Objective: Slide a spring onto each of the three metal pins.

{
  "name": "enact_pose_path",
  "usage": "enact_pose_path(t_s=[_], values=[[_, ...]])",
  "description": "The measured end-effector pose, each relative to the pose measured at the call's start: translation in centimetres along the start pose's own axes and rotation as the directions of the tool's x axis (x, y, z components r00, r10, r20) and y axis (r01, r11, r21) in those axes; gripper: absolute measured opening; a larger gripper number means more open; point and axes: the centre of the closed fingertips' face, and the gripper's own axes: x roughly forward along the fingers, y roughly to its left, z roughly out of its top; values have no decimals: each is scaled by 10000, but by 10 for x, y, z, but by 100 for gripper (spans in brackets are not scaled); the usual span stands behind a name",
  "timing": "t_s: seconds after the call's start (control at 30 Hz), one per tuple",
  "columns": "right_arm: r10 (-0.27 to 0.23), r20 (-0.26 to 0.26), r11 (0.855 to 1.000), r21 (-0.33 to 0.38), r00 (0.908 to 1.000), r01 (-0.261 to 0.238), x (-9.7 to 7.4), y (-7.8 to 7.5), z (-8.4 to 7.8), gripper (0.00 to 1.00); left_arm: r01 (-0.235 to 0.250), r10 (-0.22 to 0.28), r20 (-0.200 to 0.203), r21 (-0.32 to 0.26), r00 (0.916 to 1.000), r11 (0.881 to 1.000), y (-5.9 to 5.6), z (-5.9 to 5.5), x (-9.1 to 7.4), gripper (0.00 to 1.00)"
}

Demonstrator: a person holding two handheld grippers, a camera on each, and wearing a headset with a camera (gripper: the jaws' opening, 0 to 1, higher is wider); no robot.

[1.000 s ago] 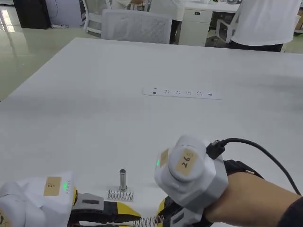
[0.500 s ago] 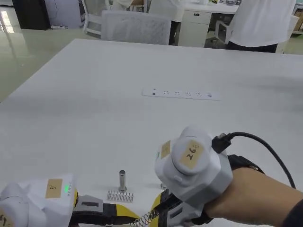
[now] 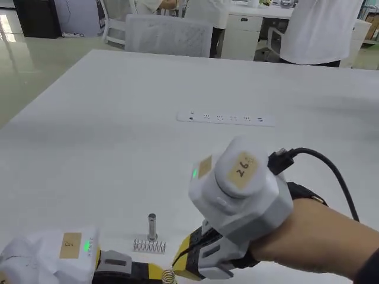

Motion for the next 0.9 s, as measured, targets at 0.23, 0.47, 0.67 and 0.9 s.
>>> enact_pose_path(t_s=[0.23,0.47,0.67,0.9], values=[[-109,-468,9994,-343,9988,93,-2,2,-5,0,-16,12,-183,-186,9998,9998,-1,-7,0,2],[228,-604,9984,-495,9979,-258,-1,10,-4,8,1,-5,-268,-158,9996,9999,0,-7,0,2],[393,-564,9964,-724,9976,-434,1,16,2,12,87,-92,-403,-131,9991,9999,0,-8,2,2],[530,-772,9935,-963,9956,-604,6,20,2,11,267,-269,-583,-38,9979,9996,-4,-8,4,2]])
